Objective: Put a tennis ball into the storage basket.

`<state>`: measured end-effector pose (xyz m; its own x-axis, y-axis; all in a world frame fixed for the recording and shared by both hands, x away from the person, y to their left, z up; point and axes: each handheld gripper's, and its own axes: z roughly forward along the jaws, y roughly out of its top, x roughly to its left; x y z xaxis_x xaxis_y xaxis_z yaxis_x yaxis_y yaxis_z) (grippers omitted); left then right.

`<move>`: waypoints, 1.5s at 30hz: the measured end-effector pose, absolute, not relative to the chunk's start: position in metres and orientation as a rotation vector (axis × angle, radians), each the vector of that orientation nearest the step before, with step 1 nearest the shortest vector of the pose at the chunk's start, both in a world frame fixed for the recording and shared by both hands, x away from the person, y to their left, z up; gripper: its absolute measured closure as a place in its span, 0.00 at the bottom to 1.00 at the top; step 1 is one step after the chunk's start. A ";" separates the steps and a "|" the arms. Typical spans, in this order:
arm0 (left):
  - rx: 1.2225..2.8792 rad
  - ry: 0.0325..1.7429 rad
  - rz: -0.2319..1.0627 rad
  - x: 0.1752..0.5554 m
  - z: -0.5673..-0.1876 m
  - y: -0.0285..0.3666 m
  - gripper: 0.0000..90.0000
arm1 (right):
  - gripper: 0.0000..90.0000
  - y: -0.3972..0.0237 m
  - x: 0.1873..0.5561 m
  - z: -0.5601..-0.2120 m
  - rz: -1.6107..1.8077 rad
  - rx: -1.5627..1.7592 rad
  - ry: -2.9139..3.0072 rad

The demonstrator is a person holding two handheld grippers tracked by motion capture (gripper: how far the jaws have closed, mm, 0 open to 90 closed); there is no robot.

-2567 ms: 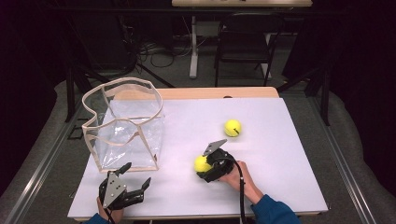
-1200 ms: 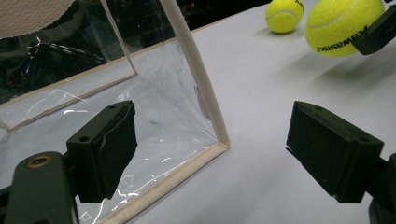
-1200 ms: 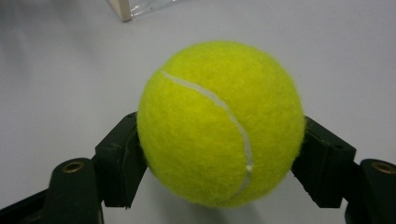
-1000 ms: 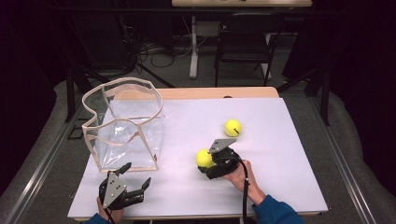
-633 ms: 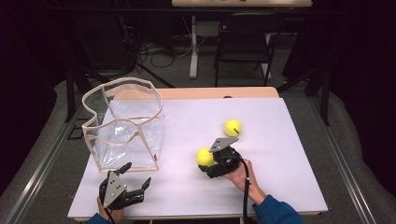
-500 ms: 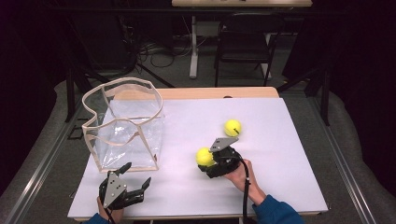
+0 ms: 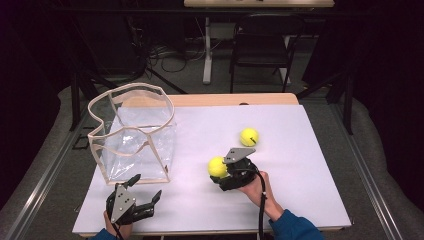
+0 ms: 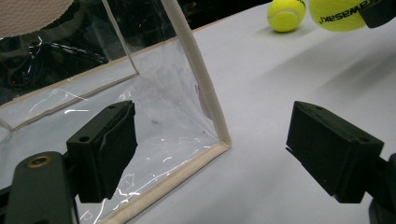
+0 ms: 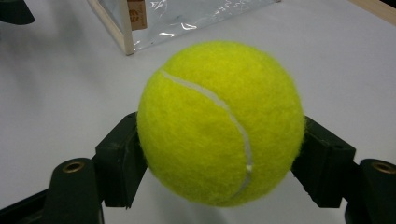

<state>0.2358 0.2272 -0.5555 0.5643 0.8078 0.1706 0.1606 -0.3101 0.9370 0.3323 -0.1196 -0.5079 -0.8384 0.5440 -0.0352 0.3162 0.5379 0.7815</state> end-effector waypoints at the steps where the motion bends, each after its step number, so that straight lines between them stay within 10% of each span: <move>1: 1.797 0.797 0.808 0.236 -0.556 0.227 0.18 | 0.29 -0.120 0.333 -0.508 1.193 0.722 2.503; 45: 1.793 0.802 0.809 0.235 -0.555 0.228 0.18 | 0.29 -0.103 0.348 -0.466 1.293 0.686 2.432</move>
<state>0.2354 0.2282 -0.5554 0.5611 0.8103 0.1694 0.1619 -0.3081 0.9375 0.3478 -0.1025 -0.4663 -0.8403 0.5406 -0.0404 0.2689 0.4805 0.8348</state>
